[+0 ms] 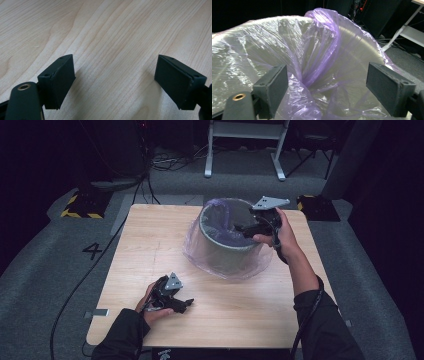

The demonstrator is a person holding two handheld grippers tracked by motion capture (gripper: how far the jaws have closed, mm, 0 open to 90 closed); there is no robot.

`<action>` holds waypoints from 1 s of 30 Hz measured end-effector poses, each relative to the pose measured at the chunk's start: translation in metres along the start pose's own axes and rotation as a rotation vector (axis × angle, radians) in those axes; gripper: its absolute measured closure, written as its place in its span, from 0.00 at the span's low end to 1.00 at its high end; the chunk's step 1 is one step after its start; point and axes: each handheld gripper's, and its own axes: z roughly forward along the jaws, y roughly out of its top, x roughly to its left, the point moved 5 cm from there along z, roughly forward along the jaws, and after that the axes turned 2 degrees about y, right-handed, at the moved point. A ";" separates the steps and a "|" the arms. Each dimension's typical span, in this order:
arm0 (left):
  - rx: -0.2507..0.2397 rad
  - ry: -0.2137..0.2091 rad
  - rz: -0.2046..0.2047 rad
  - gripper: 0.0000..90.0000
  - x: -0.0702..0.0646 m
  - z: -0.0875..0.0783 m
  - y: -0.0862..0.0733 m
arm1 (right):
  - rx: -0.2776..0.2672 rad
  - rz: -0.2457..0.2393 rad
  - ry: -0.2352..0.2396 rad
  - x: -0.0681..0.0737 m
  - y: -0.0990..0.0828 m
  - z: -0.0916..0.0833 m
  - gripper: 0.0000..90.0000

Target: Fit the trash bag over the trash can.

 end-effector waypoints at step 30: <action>0.000 0.001 0.000 0.18 0.000 0.000 0.000 | -0.091 0.004 -0.020 0.002 -0.005 -0.028 0.19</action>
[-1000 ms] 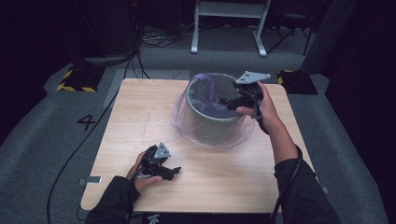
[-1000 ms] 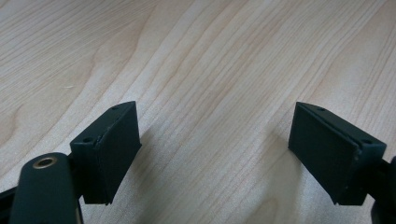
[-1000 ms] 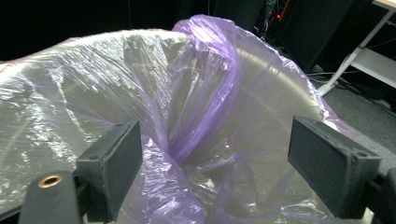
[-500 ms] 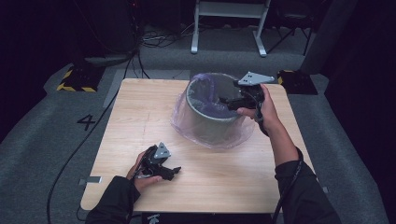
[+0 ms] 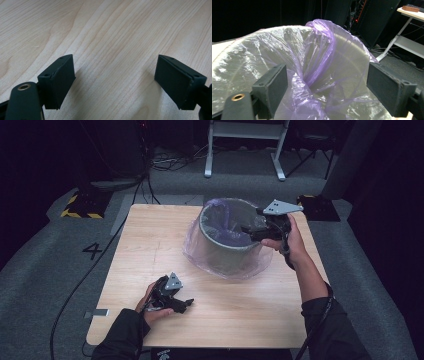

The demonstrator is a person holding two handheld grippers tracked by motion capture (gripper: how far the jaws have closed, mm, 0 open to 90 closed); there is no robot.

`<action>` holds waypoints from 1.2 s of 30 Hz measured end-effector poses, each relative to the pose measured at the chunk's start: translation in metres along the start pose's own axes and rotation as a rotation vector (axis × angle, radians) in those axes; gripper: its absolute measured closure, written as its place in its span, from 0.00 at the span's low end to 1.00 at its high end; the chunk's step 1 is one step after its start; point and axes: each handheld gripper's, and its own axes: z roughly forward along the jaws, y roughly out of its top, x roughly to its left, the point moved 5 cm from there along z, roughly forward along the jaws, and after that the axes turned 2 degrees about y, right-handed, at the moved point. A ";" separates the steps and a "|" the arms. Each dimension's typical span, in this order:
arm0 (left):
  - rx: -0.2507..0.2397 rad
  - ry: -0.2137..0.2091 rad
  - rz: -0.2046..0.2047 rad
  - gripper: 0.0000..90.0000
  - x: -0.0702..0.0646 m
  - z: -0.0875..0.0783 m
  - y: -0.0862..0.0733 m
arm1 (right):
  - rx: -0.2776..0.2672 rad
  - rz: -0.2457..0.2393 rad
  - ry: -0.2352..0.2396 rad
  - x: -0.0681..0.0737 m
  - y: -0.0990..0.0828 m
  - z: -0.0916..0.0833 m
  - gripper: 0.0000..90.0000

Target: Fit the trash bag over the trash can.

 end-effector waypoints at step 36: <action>0.000 0.000 -0.001 0.18 0.000 0.000 0.000 | -0.111 -0.013 -0.012 0.010 -0.024 -0.053 0.17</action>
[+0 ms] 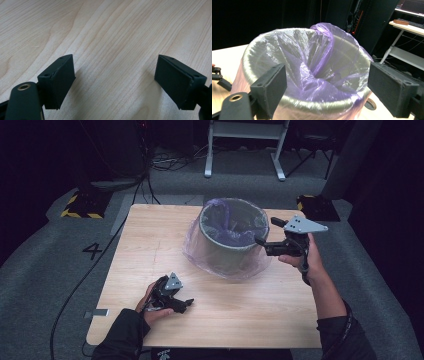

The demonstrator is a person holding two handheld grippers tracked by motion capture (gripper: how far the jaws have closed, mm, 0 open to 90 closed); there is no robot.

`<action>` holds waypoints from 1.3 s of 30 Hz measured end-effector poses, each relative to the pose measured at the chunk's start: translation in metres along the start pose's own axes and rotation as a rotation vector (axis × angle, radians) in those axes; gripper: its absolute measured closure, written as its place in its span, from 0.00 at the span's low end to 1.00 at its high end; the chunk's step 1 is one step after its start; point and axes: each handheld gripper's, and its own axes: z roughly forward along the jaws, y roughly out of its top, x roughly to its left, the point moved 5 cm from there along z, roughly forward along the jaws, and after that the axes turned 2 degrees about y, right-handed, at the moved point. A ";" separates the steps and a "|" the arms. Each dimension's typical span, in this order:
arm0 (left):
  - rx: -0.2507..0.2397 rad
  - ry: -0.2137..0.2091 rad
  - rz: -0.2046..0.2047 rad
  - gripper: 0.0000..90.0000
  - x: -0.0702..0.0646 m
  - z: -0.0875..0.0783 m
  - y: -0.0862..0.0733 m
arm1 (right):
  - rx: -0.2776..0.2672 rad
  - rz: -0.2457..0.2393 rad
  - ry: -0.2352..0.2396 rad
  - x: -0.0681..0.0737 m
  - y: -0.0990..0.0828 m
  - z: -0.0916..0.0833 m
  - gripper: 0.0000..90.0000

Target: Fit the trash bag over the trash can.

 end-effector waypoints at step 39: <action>0.000 0.000 0.001 0.18 0.000 0.000 0.000 | 0.069 -0.025 0.081 0.024 -0.047 -0.024 0.17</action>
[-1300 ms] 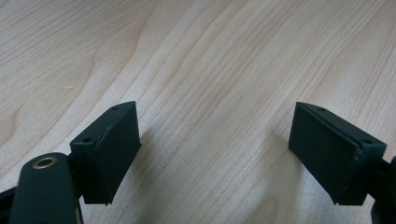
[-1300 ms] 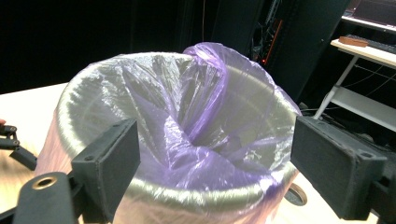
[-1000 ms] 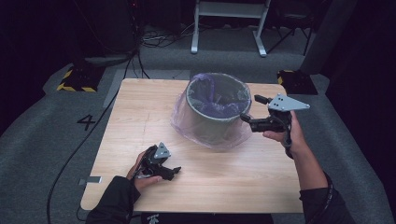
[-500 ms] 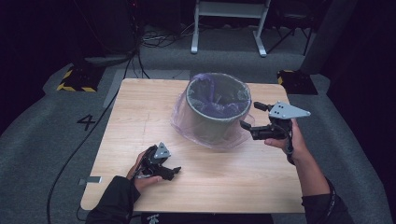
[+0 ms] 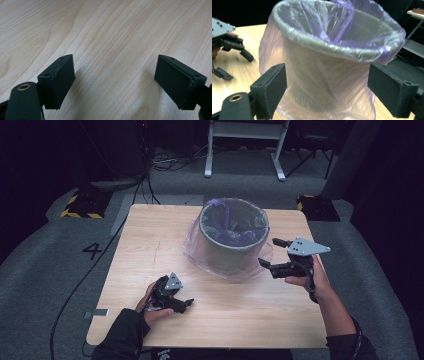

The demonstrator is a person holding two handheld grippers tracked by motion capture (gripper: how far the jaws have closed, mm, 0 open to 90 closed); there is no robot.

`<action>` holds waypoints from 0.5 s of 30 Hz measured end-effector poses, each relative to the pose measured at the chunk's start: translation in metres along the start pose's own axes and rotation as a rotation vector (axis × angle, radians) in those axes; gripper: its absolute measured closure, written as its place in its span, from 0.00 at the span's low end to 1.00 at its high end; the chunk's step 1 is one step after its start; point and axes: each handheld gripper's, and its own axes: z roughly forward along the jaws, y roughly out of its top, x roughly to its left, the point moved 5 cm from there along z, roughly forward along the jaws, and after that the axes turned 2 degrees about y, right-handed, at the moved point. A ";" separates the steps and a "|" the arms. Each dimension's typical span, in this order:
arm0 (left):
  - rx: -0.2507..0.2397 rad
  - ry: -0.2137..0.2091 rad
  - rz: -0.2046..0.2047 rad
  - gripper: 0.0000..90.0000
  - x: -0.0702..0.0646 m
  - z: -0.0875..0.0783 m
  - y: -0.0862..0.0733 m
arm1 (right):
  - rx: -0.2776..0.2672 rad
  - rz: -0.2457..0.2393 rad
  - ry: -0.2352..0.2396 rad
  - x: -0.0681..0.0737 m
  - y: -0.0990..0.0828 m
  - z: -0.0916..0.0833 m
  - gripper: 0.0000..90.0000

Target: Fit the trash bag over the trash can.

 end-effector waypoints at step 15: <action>-0.001 0.000 0.000 0.18 0.000 0.000 0.000 | 0.071 0.001 -0.003 0.001 -0.028 -0.001 0.17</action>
